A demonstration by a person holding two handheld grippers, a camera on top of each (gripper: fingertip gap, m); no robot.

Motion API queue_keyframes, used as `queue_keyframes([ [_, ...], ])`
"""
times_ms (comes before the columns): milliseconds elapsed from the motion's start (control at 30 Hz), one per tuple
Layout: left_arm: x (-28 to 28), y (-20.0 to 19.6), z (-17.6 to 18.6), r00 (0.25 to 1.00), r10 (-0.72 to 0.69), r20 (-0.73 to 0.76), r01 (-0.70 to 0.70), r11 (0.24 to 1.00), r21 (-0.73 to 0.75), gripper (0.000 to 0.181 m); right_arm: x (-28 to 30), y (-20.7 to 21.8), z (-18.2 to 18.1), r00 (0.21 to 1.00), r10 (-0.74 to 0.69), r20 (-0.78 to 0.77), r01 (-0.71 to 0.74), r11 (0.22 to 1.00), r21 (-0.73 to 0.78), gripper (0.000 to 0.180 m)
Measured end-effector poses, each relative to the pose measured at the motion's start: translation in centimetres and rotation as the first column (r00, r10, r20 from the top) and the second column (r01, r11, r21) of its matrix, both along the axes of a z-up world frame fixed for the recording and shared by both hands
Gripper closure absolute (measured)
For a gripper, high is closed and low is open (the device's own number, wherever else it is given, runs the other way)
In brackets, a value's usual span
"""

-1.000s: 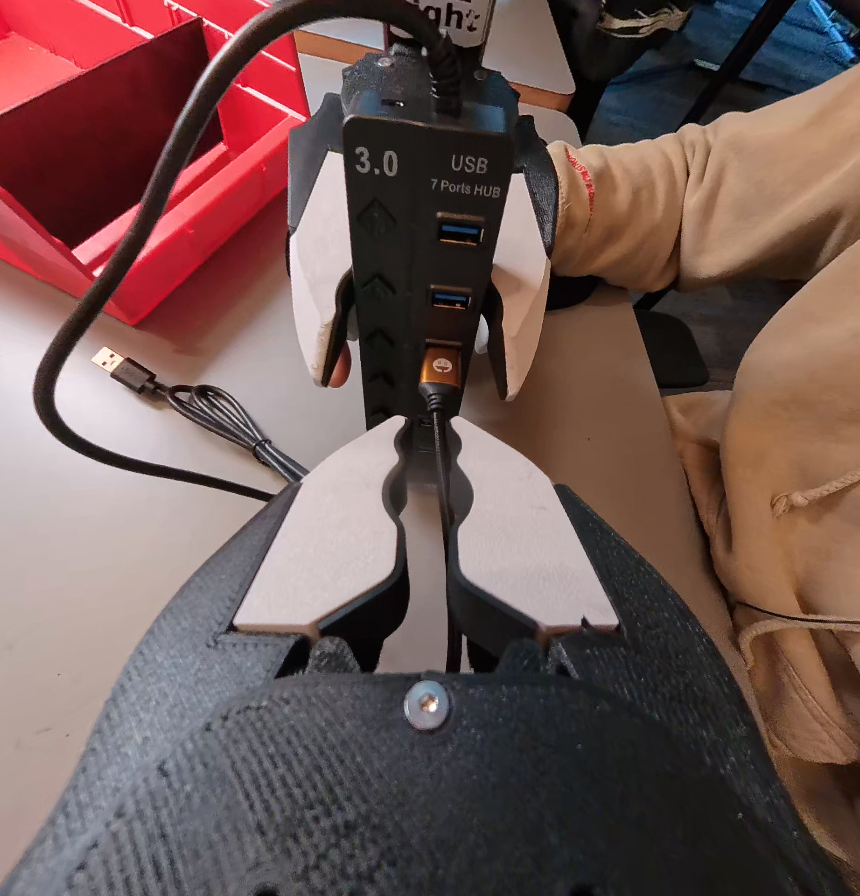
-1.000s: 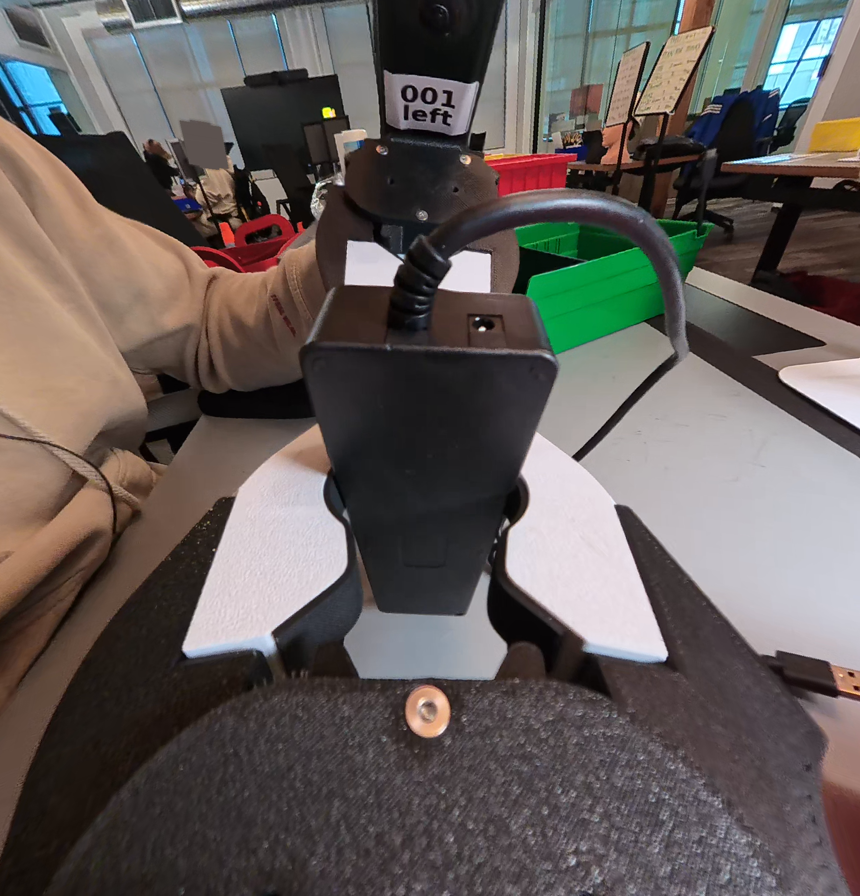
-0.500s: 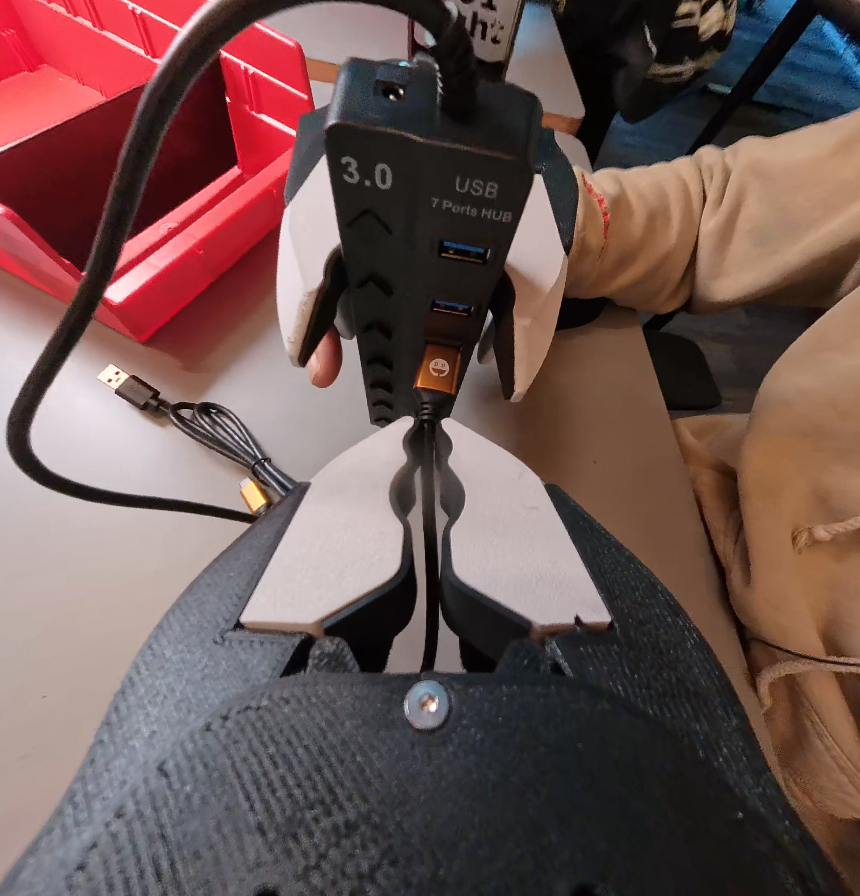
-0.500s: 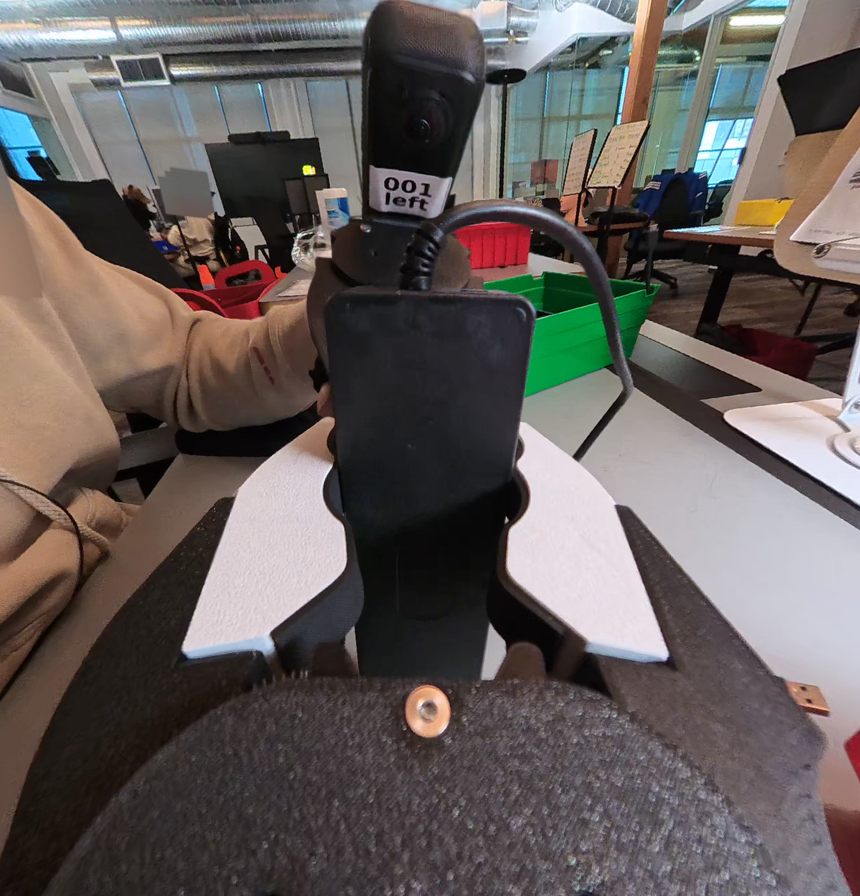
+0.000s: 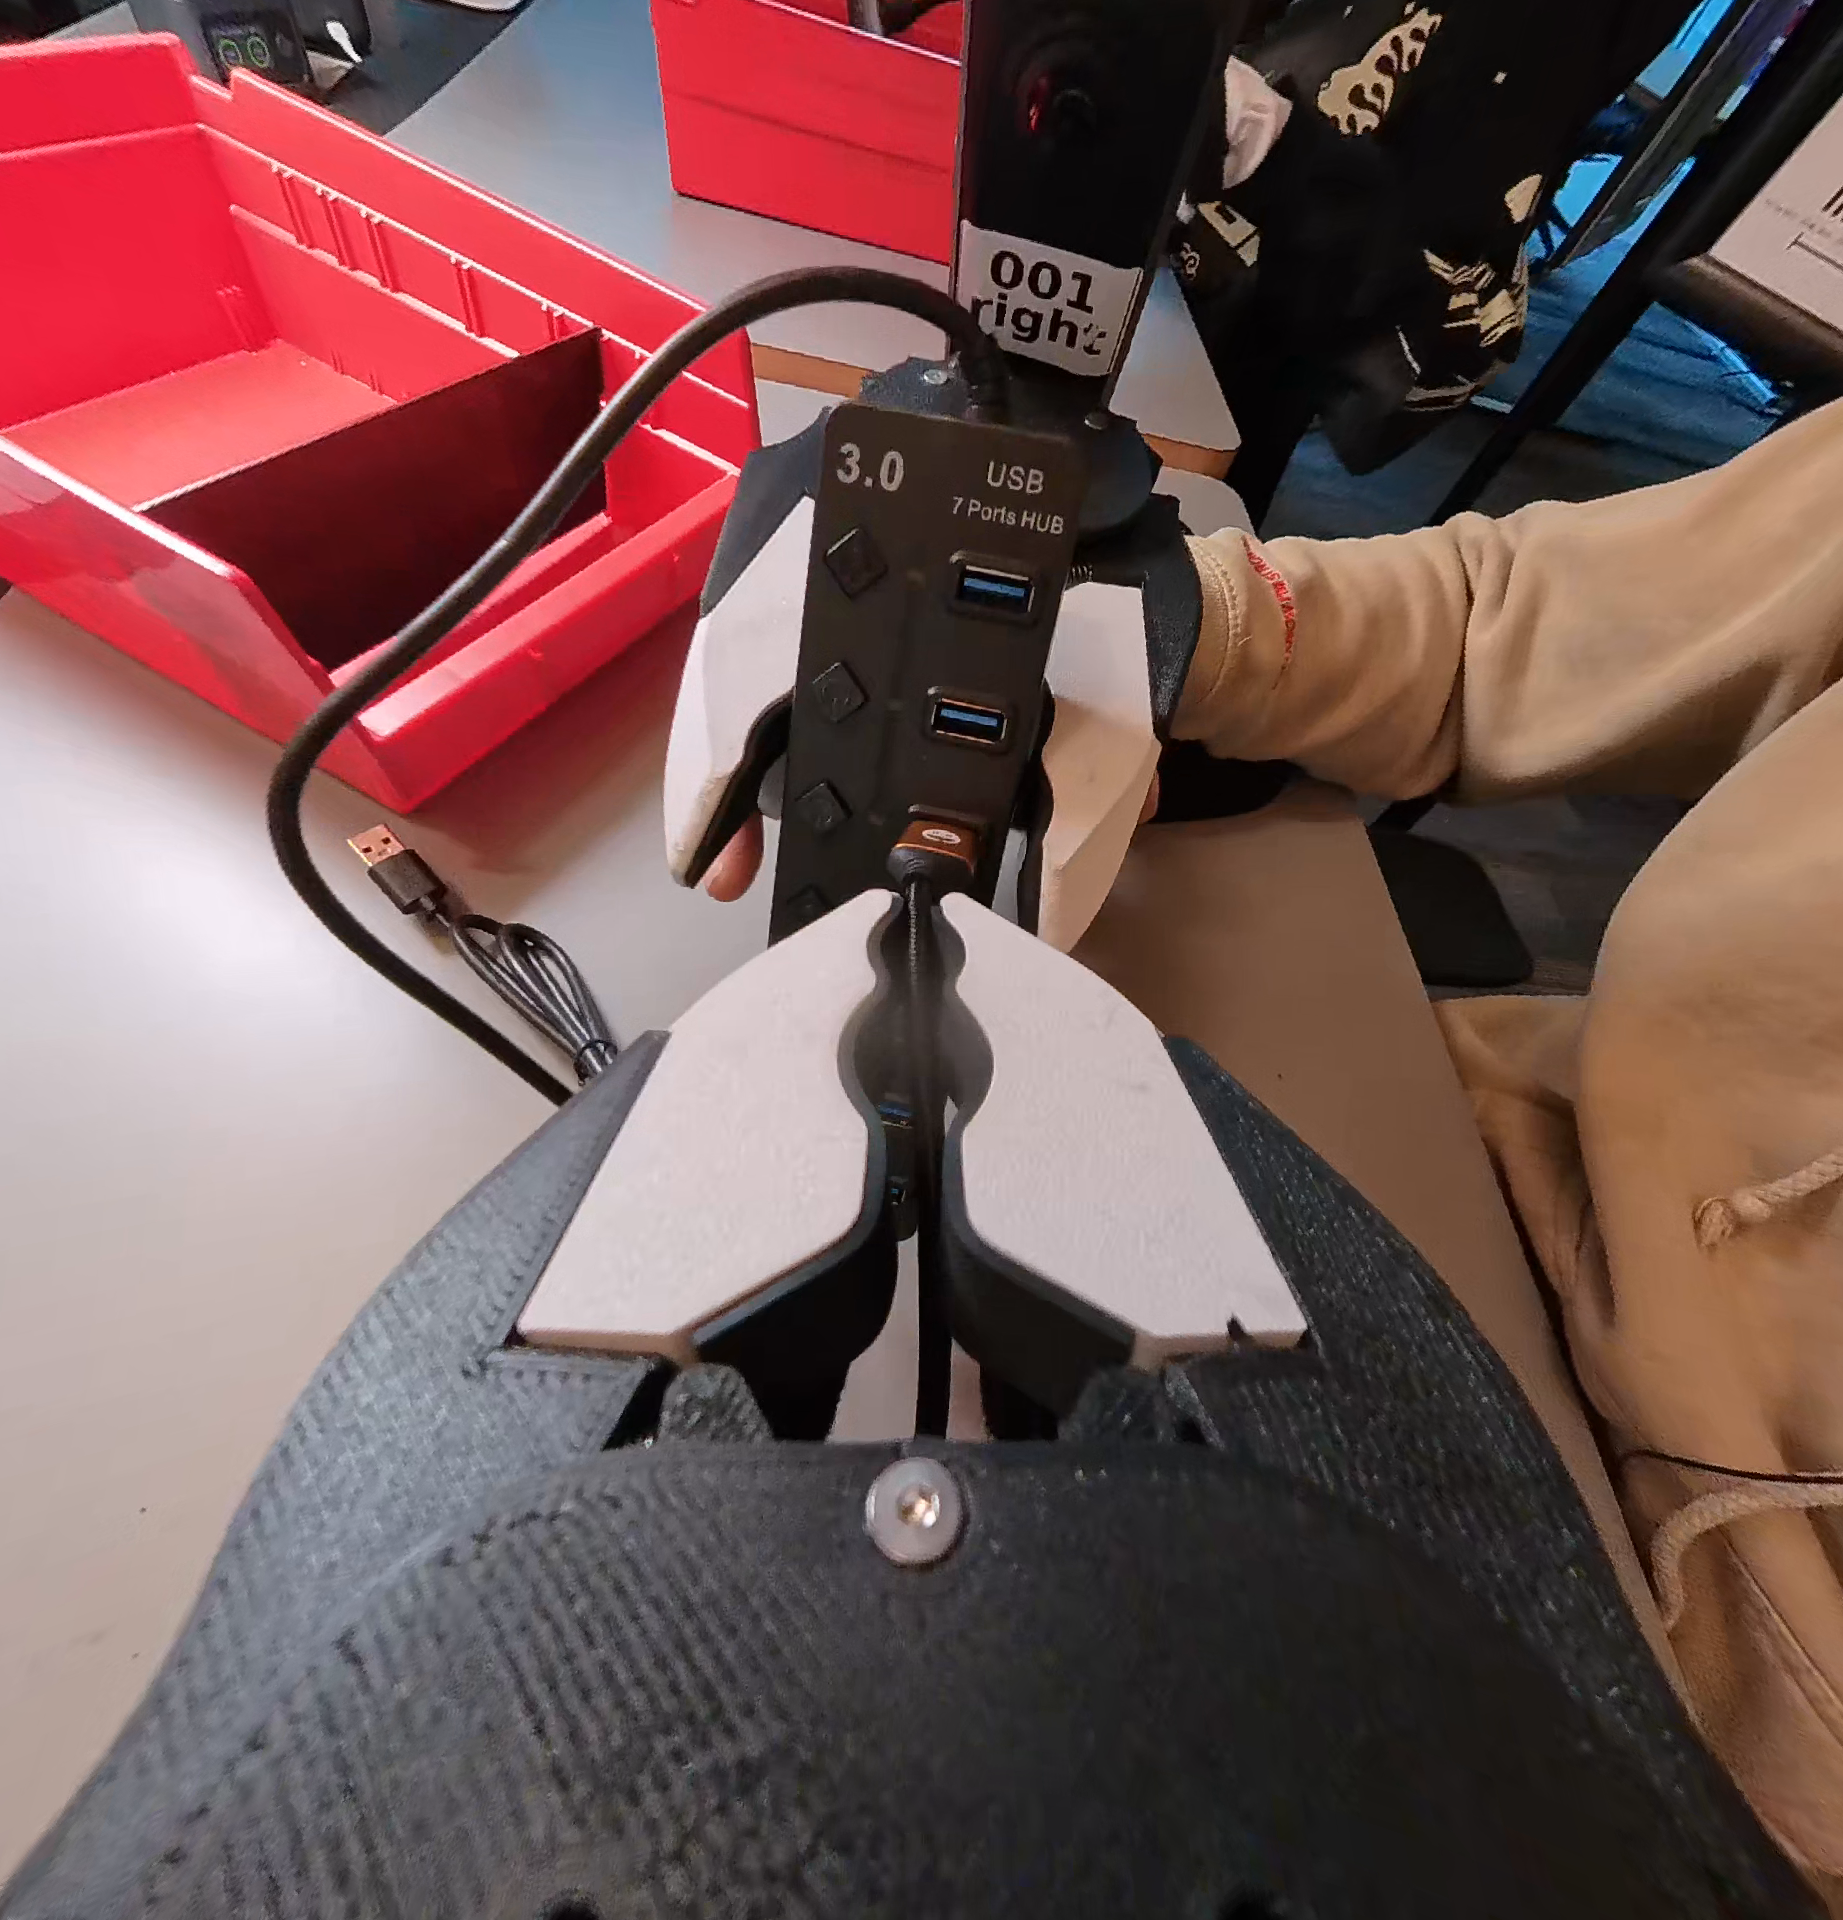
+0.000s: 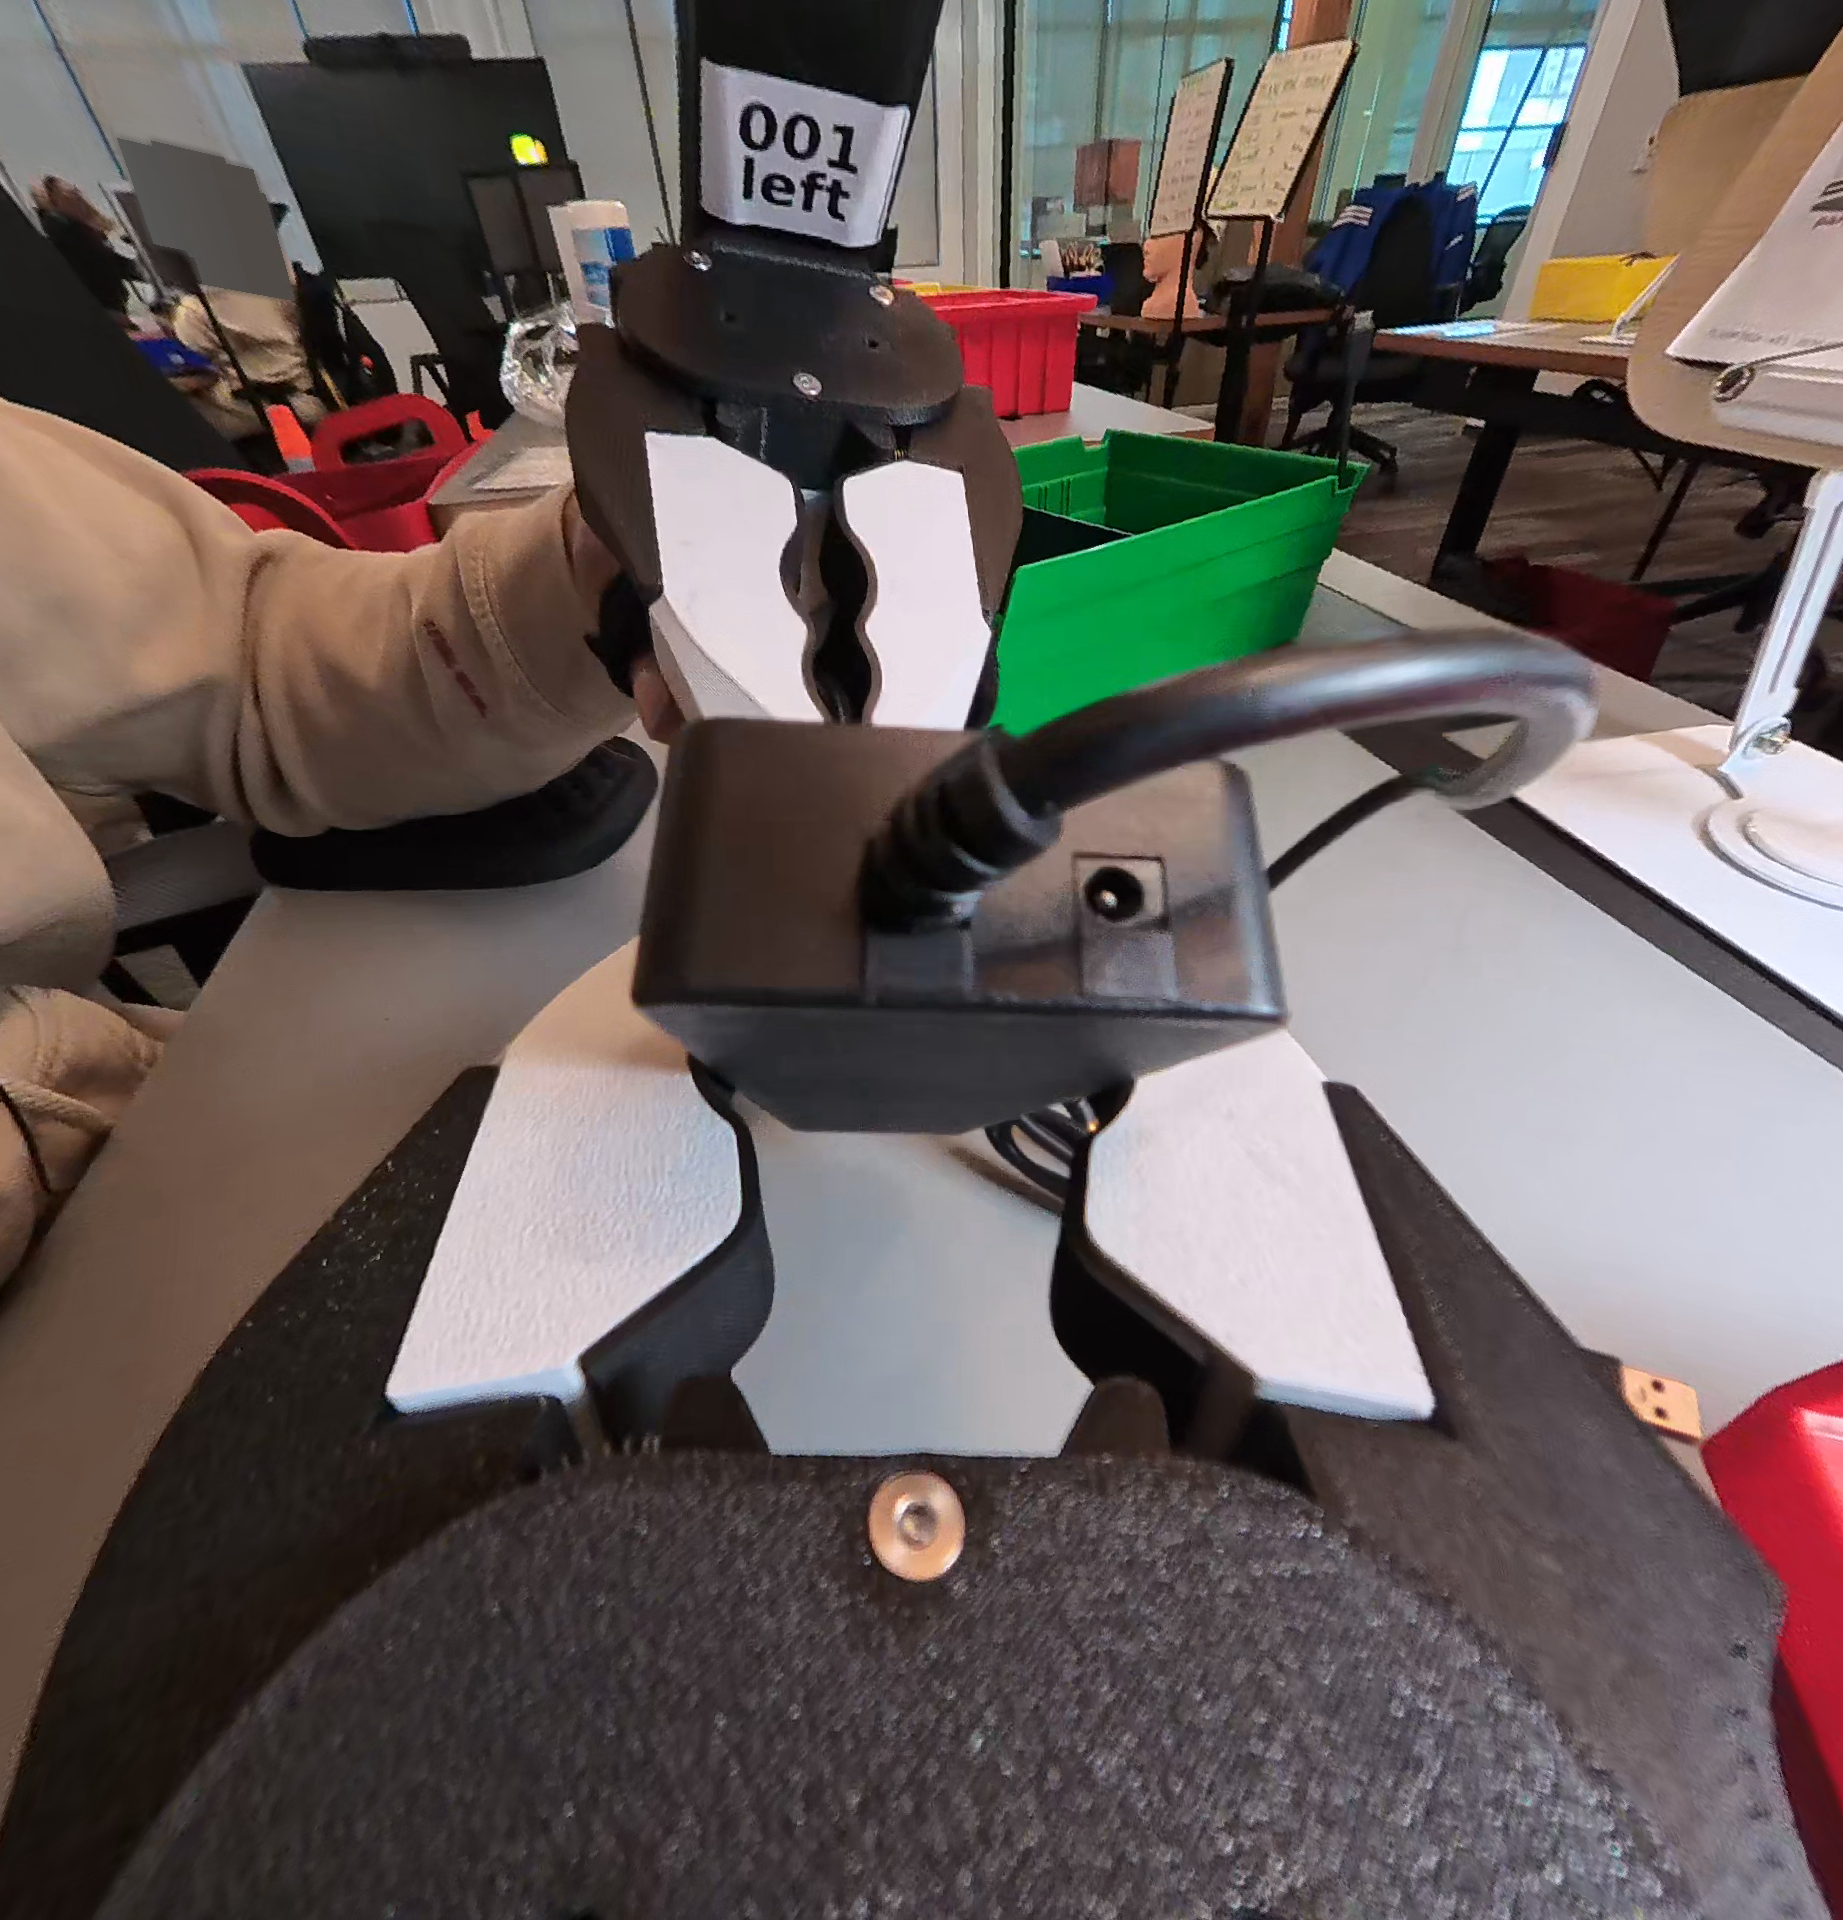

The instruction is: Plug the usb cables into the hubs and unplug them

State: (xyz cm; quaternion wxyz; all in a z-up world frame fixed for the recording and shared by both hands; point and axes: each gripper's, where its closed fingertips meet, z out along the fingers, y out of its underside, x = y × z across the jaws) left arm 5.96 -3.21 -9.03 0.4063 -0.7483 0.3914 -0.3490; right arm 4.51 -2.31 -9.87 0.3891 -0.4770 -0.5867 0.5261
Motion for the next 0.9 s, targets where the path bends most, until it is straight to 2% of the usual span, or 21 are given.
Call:
queue_keyframes([
  [200, 0.5, 0.0, 0.3, 0.998, 0.026, 0.066, -0.021, 0.997, -0.07, 0.178, 0.2, 0.2, 0.3, 1.0, 0.003, -0.021, -0.004, 0.999, -0.035, 0.115],
  [333, 1.1, -0.6, 1.0, 0.993, -0.001, 0.122, 0.013, 0.994, -0.104, 0.177, 0.7, -0.4, 1.2, 0.997, 0.049, -0.061, -0.052, 0.998, -0.044, 0.116],
  [467, -0.3, -0.9, 4.2, 0.986, 0.006, 0.167, -0.007, 1.0, 0.003, 0.164, 1.3, -0.3, 2.0, 0.99, 0.082, -0.112, -0.093, 0.991, -0.1, 0.116],
  [533, -2.8, -0.5, 6.4, 0.985, 0.072, 0.159, -0.086, 0.993, 0.085, 0.159, 1.6, 0.1, 2.4, 0.988, 0.08, -0.132, -0.096, 0.988, -0.12, 0.116],
  [633, -8.4, 0.4, 8.5, 0.963, 0.248, 0.109, -0.265, 0.945, 0.192, 0.155, 1.8, 0.4, 2.6, 0.987, 0.069, -0.144, -0.087, 0.989, -0.123, 0.116],
  [767, -17.3, 0.3, 8.5, 0.885, 0.465, 0.039, -0.462, 0.862, 0.207, 0.149, 1.8, 0.1, 2.8, 0.985, 0.079, -0.152, -0.097, 0.988, -0.12, 0.116],
  [900, -26.0, -1.2, 8.3, 0.766, 0.641, -0.057, -0.613, 0.753, 0.239, 0.152, 1.6, -0.2, 2.7, 0.985, 0.081, -0.15, -0.099, 0.988, -0.116, 0.116],
])
